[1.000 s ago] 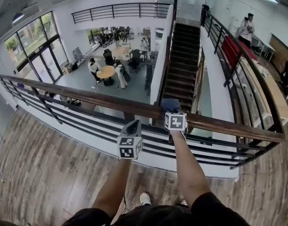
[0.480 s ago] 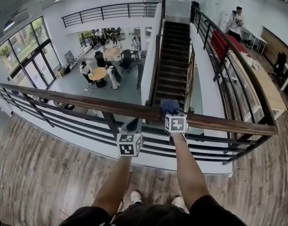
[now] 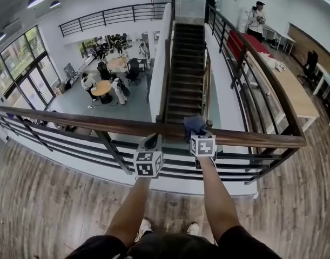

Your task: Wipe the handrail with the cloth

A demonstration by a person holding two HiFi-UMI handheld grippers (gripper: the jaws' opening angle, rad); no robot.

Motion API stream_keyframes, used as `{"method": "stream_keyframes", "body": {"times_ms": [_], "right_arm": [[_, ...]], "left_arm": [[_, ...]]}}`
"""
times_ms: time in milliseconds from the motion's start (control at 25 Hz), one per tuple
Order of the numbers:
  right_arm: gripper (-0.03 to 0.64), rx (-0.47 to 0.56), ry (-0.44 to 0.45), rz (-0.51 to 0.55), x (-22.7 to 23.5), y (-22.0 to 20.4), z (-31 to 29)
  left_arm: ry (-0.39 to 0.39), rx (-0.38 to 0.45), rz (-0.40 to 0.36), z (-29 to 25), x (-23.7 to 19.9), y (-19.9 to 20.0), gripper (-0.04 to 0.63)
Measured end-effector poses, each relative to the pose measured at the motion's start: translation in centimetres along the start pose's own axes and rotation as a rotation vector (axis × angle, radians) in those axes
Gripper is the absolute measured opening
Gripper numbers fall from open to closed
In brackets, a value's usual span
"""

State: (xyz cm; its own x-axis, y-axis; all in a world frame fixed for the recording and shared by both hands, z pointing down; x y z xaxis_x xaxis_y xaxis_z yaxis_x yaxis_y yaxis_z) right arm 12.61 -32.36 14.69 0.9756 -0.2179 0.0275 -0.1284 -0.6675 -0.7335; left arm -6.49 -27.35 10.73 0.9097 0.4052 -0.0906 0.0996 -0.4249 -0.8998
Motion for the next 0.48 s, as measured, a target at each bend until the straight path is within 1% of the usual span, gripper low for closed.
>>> {"method": "stream_keyframes", "body": {"times_ms": [200, 480], "right_arm": [[0.094, 0.000, -0.019, -0.014, 4.8, -1.1, 1.6], [0.094, -0.003, -0.041, -0.031, 11.8, -2.8, 4.3]], "left_arm": [[-0.025, 0.002, -0.019, -1.8, 4.6, 1.1, -0.002], [-0.073, -0.003, -0.061, -4.5, 13.0, 2.3, -0.002]]}}
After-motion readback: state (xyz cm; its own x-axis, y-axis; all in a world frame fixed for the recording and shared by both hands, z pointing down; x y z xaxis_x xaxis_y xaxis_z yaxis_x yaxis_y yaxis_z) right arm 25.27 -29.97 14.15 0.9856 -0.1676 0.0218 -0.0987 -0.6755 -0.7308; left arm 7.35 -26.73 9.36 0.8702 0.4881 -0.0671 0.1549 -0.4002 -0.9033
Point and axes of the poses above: the fingertips, and each gripper's own axes: z backward along the fingers, x to its right, y out of its top, the point moved 4 cm from there along z, backward along the fingers, and after that the axes turned 15 degrees about -x, right-handed, at the moved point
